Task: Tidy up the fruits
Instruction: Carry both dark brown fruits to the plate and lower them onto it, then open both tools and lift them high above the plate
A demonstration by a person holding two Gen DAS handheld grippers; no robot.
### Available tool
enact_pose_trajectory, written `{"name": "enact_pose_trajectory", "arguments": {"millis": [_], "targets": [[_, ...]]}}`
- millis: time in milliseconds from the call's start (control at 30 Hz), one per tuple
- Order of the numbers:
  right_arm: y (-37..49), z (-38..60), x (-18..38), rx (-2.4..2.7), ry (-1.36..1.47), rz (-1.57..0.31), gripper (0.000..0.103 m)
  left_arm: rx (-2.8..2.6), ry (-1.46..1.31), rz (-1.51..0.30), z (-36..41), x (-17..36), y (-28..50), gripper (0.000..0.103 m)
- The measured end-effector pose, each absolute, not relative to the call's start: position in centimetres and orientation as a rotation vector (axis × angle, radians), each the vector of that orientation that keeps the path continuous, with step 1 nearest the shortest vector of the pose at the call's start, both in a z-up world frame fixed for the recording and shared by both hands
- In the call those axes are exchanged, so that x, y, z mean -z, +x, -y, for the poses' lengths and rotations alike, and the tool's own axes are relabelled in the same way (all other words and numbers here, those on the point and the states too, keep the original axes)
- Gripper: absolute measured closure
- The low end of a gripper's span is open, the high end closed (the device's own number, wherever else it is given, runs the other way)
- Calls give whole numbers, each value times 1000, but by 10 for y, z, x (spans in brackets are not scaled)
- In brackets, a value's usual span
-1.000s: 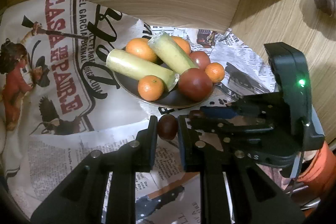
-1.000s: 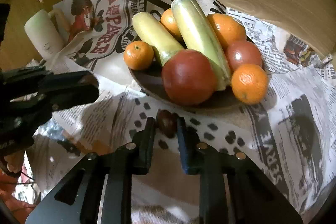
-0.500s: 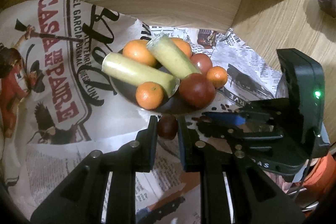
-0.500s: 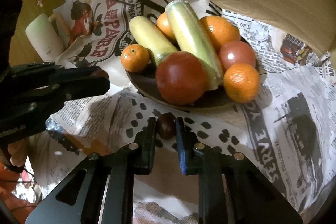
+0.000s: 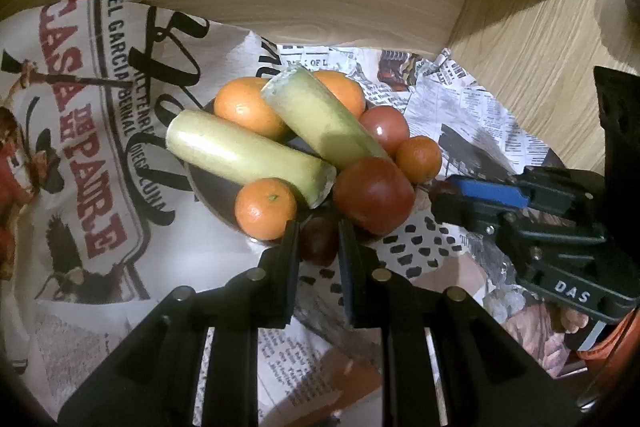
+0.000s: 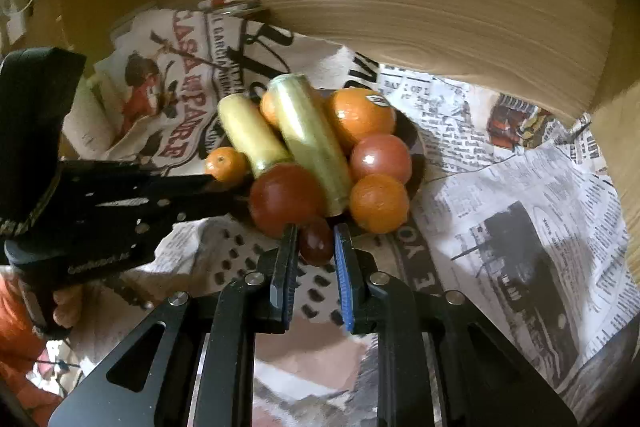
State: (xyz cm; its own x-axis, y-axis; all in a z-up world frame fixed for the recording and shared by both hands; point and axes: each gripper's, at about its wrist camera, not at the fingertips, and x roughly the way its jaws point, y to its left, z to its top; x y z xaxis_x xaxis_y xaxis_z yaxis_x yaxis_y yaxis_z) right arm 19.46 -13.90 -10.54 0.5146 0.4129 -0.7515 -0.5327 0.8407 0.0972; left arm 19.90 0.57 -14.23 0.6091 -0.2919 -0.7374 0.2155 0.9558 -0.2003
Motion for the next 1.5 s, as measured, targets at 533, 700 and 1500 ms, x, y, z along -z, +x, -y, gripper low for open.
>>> {"name": "enact_pose_trajectory", "arguments": {"millis": [533, 700, 1500], "targets": [[208, 142, 115, -575, -131, -873, 86, 280, -77, -870, 0, 146, 209, 85], [206, 142, 109, -580, -134, -853, 86, 282, -77, -871, 1, 146, 210, 84], [224, 91, 102, -624, -207, -807, 86, 195, -111, -746, -45, 110, 175, 63]]}}
